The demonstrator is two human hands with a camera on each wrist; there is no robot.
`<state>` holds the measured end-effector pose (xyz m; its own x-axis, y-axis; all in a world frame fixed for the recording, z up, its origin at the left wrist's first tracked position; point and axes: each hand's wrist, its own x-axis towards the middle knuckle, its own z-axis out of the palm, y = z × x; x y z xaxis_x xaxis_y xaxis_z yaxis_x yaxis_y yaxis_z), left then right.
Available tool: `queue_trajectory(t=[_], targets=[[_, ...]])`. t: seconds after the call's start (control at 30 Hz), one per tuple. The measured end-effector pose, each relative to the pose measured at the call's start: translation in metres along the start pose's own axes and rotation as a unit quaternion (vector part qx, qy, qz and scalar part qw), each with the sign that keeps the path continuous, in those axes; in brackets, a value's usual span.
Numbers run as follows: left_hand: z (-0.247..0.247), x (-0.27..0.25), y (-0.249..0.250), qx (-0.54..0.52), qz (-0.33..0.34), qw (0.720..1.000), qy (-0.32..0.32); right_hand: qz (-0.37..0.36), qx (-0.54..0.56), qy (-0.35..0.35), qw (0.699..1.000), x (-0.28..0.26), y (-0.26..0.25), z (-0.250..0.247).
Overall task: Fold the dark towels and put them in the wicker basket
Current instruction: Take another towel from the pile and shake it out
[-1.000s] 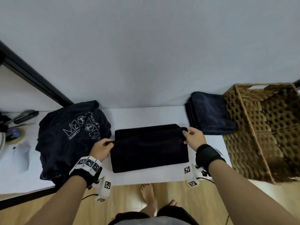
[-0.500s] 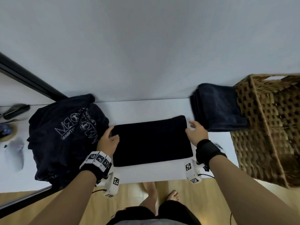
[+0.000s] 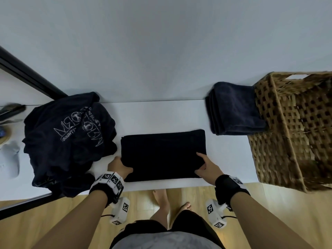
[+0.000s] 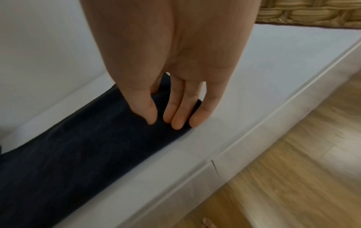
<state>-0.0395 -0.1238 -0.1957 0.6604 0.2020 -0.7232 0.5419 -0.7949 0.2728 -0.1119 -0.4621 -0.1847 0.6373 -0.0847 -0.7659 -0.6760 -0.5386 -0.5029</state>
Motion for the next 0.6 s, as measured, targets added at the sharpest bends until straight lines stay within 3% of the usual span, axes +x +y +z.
queue_trajectory(t=[0.13, 0.27, 0.33, 0.5, 0.6], targets=[[0.002, -0.007, -0.017, -0.019, -0.047, 0.996, -0.072, 0.013, 0.001, -0.014, 1.0, -0.011, 0.003, 0.001], [-0.001, -0.012, -0.019, -0.136, -0.054, 0.983, -0.108, 0.004, 0.015, 0.049, 0.999, -0.016, 0.001, -0.003], [-0.005, -0.019, -0.01, -0.167, -0.032, 0.976, -0.132, 0.01, 0.006, 0.027, 1.0, -0.016, -0.001, -0.002], [-0.004, -0.041, 0.021, -0.292, 0.054, 0.949, -0.109, 0.003, -0.063, -0.046, 0.997, -0.009, -0.012, 0.002], [0.004, -0.056, 0.046, -0.29, 0.107, 0.945, -0.105, -0.001, -0.08, -0.059, 0.995, -0.006, -0.019, 0.006]])
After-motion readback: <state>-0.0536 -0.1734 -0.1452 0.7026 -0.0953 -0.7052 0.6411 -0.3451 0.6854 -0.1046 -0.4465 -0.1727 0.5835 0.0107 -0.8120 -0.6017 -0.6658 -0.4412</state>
